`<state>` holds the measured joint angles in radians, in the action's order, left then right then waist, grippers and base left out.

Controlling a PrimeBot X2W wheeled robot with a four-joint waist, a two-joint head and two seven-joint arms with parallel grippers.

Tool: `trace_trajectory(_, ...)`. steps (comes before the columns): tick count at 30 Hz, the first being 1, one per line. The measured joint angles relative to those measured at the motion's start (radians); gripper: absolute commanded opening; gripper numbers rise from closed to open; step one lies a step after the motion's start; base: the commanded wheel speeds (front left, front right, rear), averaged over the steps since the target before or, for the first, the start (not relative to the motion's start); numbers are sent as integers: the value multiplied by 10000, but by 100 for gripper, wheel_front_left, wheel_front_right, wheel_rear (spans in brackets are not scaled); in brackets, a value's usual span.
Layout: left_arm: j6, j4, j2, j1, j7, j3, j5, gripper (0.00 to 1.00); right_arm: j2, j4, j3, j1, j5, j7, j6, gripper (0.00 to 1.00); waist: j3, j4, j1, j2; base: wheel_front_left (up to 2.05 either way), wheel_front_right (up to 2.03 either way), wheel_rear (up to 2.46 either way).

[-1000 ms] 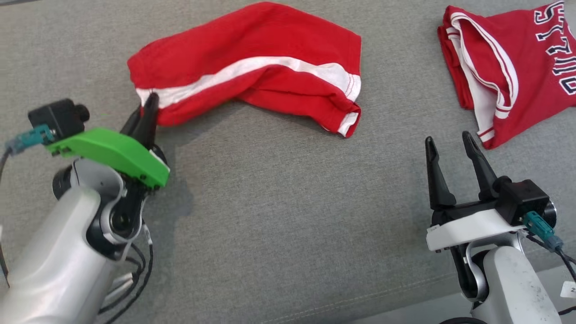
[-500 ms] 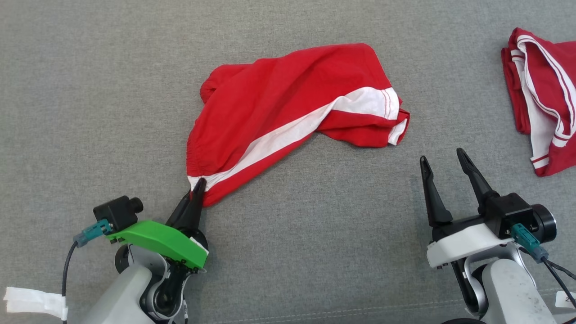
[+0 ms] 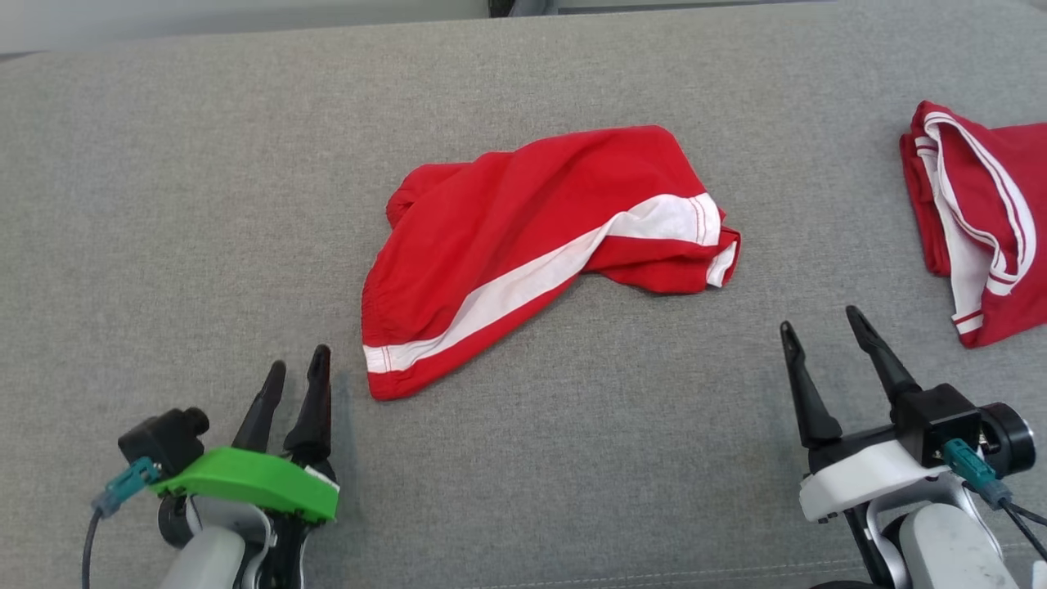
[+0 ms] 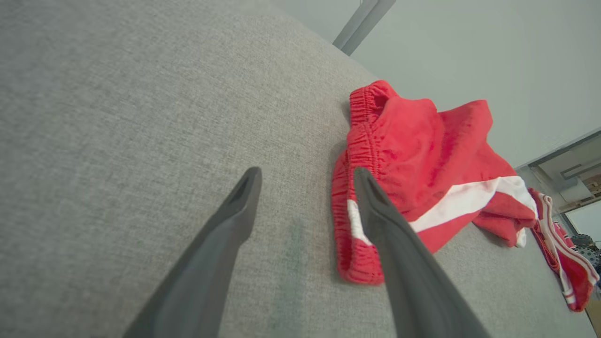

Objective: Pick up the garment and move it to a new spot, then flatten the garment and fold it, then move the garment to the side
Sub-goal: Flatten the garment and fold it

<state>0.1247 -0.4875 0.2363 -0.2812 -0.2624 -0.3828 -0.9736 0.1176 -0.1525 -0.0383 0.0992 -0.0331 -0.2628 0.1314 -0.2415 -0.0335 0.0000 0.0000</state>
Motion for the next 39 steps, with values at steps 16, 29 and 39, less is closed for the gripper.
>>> trace_trajectory(16, 42, 2732, -1542, 3478, 0, 3937, 6113, 100, 242, 911, 1670, -1673, 383, 0, 0, 100, 1476, 178, 0, 0, 0, 0, 0)
trace_trajectory(29, 42, 2897, -1630, 4251, -2, 4090, 6757, 100, -295, 546, 1689, -2035, 451, 0, 0, 100, 1940, 406, -1, 0, 0, 0, 0)
trace_trajectory(39, 42, 2596, -1662, 3696, -2, 4069, 6468, 100, -389, 236, 1216, -1316, -113, 0, 0, 100, 1639, 365, -1, 0, 0, 0, 0)
